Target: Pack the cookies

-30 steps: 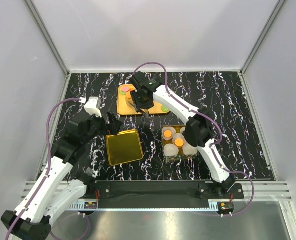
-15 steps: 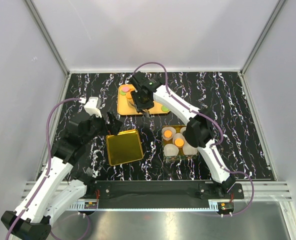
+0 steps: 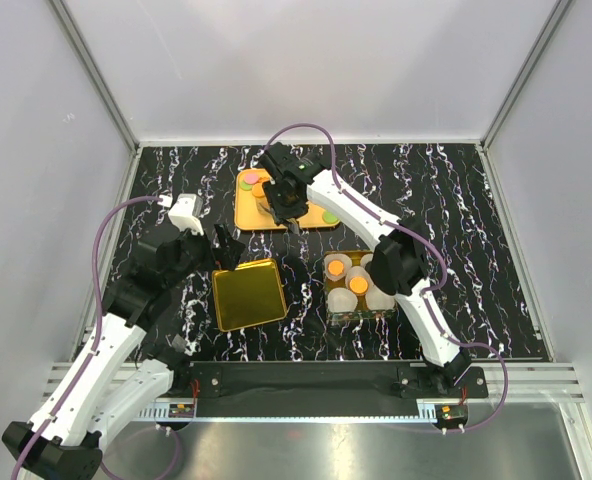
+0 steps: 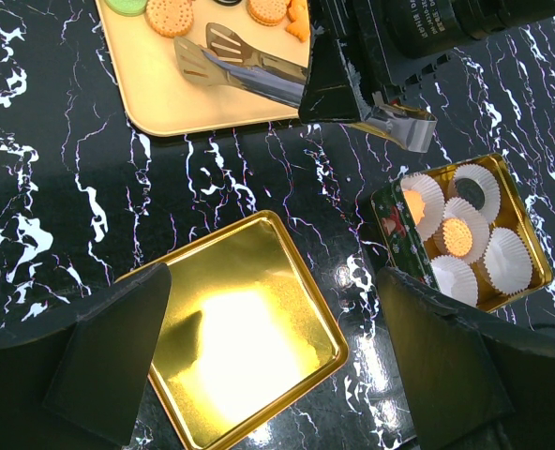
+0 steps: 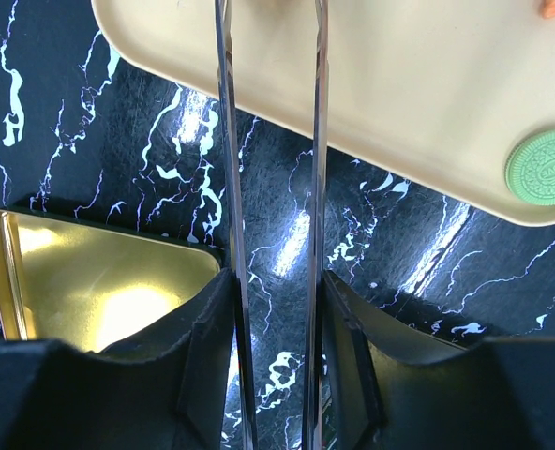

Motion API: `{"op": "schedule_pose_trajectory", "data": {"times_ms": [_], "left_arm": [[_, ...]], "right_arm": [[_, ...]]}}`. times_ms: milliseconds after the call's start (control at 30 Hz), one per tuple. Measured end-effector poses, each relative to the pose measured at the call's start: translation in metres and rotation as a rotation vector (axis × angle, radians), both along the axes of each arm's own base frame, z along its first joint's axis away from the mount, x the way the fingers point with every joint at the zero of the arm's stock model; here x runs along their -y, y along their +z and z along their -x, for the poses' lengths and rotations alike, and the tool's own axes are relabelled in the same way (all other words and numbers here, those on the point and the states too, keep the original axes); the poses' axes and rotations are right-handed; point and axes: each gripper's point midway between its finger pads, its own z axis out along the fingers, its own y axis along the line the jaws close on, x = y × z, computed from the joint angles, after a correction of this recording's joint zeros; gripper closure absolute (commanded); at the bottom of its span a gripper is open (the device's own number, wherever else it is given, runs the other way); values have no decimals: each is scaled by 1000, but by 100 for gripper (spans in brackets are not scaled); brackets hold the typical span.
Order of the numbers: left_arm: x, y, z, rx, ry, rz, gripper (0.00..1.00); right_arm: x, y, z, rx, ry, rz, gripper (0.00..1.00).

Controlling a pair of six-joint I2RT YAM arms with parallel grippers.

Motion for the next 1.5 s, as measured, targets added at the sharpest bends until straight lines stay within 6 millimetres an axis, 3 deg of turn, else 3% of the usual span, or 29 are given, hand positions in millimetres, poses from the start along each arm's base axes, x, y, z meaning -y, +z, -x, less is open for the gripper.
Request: {"op": "schedule_pose_trajectory", "data": {"times_ms": [433, 767, 967, 1200, 1500], "left_arm": [[0, 0, 0, 0, 0, 0, 1], [0, 0, 0, 0, 0, 1, 1], [0, 0, 0, 0, 0, 1, 1], [0, 2, 1, 7, 0, 3, 1], [-1, 2, 1, 7, 1, 3, 1]], "right_arm": [[5, 7, -3, 26, -6, 15, 59], [23, 60, 5, 109, -28, -11, 59], [36, 72, 13, 129, -39, -5, 59], [67, 81, 40, 120, -53, 25, 59], [127, 148, 101, 197, -105, -64, 59]]}}
